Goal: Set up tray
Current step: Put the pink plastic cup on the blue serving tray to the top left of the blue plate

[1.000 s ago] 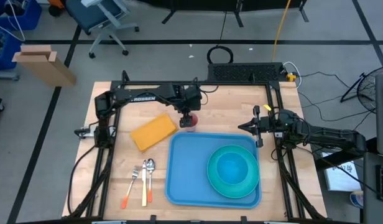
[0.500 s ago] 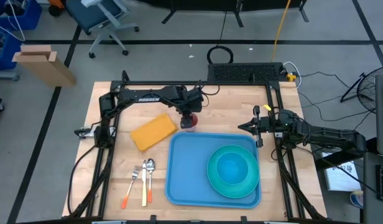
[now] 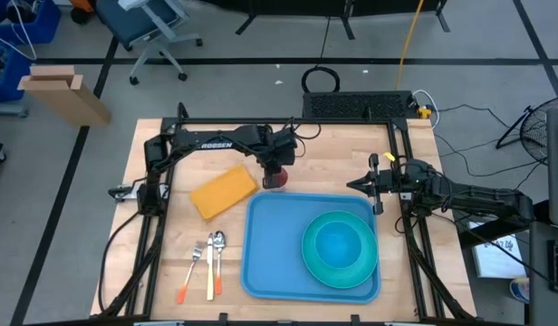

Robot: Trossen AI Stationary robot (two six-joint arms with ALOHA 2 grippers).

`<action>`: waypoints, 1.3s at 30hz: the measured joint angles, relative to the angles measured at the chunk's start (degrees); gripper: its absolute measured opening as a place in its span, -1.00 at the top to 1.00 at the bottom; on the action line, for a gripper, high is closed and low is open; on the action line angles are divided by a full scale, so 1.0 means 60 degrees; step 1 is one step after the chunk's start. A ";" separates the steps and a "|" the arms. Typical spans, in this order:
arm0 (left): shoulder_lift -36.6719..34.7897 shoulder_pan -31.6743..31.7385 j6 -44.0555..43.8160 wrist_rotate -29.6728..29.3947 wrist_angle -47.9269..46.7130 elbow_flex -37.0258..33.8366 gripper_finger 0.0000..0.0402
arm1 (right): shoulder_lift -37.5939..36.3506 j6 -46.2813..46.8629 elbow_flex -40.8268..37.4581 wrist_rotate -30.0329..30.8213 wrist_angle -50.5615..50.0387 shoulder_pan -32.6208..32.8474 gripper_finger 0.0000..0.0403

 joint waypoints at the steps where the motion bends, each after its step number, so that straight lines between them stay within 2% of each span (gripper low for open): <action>1: -0.0001 0.0003 0.0037 -0.0004 -0.0221 0.0199 0.96 | 0.0000 0.0000 0.0000 0.0000 0.0003 0.0000 1.00; 9: -0.0055 -0.0469 0.0051 0.0006 -0.1963 0.3198 0.97 | -0.0004 -0.0066 0.0000 0.0000 0.0003 0.0000 1.00; 13: -0.0066 -0.1172 0.0102 0.0041 -0.2347 0.3832 0.98 | -0.0004 -0.0102 0.0000 0.0000 0.0034 0.0000 1.00; 17: -0.0059 -0.1776 0.0102 0.0065 -0.2229 0.3685 0.98 | -0.0044 -0.0076 0.0000 -0.0051 0.0062 0.0000 1.00; 20: -0.0050 -0.2065 0.0010 0.0164 -0.1801 0.3354 0.98 | -0.0144 -0.0073 0.0000 -0.0523 0.0127 -0.0004 1.00; 31: -0.0025 -0.2276 -0.0731 -0.0036 -0.0919 0.1749 0.99 | -0.0215 0.0066 0.0004 -0.0739 0.0582 0.0000 1.00; 39: 0.1078 -0.2416 -0.0796 -0.0135 -0.0966 0.2195 0.99 | -0.0208 -0.0097 0.0004 -0.0729 0.0576 -0.0007 1.00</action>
